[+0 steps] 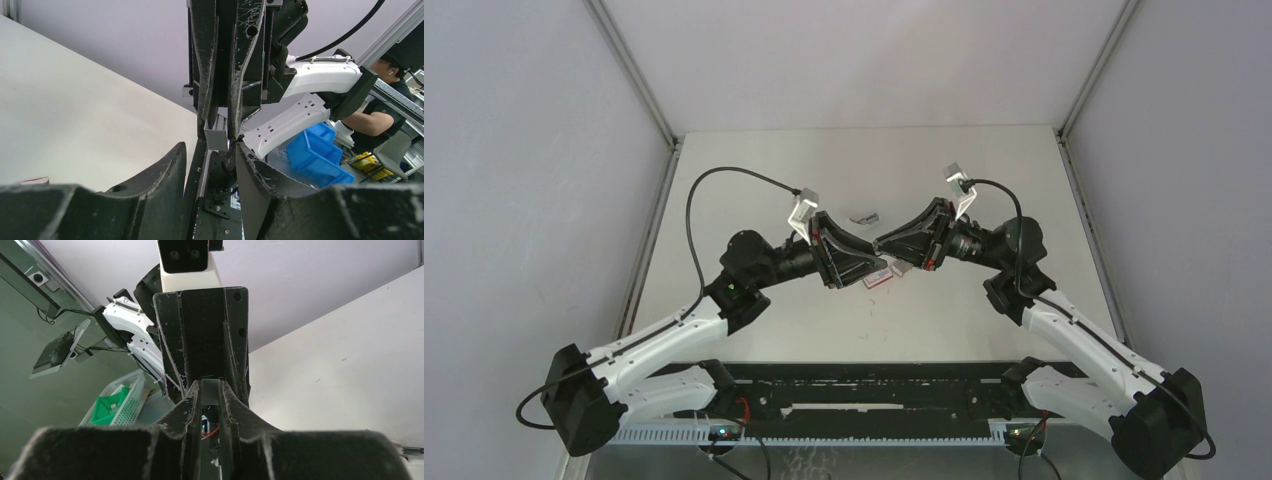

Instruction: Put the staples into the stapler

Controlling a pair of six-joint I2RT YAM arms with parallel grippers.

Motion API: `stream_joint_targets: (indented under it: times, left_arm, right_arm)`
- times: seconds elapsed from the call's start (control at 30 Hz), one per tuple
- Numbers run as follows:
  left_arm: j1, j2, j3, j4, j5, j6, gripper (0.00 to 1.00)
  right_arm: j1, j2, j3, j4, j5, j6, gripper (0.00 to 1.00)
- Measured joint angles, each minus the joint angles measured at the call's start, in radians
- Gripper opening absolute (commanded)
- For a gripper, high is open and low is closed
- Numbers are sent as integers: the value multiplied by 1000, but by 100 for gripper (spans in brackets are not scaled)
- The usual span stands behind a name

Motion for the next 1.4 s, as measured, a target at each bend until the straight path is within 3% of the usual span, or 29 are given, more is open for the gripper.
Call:
stream_joint_targets:
  times: [0.57,0.7,0.87,1.03,1.17,1.4]
  left_arm:
    - [-1,-2,0,2,0,0,44]
    - [-1,-2,0,5,0,-1,34]
    - [-2,-2,0,7,0,0,30]
    - [-3,-4,0,6,2,0,20]
    - [-3,-7,0,4,1,-2,16]
    - [-4,-16,0,-26,2,3,11]
  right_arm:
    - [6,10,0,6,-4,0,9]
    - [8,12,0,6,-8,0,9]
    - [11,13,0,7,-12,1,9]
    - [11,17,0,7,-15,0,10]
    - [11,16,0,6,-13,-10,15]
    - [2,-15,0,-51,-8,-47,34]
